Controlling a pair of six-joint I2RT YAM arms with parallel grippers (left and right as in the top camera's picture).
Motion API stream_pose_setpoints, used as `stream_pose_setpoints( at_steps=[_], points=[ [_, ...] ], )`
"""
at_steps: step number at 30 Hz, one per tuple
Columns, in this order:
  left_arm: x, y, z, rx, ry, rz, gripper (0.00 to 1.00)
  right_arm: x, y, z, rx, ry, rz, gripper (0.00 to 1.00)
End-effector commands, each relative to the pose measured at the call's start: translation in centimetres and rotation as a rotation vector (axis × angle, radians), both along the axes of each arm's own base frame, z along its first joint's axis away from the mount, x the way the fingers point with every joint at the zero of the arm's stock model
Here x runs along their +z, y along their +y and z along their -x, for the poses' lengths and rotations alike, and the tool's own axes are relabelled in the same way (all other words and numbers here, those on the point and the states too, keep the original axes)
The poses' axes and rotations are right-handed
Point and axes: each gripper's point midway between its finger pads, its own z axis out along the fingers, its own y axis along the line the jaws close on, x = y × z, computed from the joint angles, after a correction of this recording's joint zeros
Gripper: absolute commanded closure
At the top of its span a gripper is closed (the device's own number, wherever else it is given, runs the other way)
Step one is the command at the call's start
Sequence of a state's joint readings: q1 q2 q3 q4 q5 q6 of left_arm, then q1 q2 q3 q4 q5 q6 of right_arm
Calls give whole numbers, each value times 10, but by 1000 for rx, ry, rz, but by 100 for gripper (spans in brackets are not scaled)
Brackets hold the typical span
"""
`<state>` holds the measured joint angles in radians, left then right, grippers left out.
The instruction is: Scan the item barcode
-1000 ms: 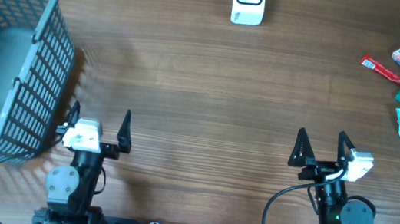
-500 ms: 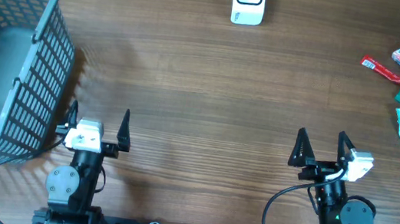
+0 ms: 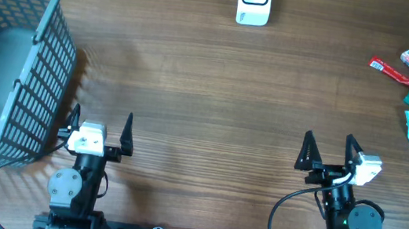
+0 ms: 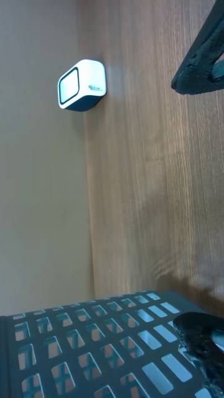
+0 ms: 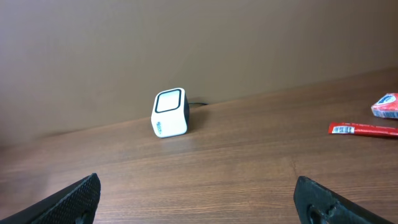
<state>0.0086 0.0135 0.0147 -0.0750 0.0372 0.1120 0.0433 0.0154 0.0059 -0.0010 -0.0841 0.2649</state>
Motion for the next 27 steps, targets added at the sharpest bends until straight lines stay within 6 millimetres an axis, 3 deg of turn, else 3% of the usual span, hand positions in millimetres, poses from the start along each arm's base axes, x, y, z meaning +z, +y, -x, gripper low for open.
stream_pose_setpoints(
  at_steps=[1,16,21,27],
  points=[
    [-2,4,0,19,-1,-16,0,2,-2,0,-13,-6,-12,0],
    [-2,4,0,20,0,-16,0,0,-6,-1,-34,-9,74,0],
    [-2,4,0,21,0,-16,0,-12,-4,-3,-18,20,276,0],
    [-2,4,0,21,1,-16,0,-31,-4,-6,-5,98,305,0]
  ],
)
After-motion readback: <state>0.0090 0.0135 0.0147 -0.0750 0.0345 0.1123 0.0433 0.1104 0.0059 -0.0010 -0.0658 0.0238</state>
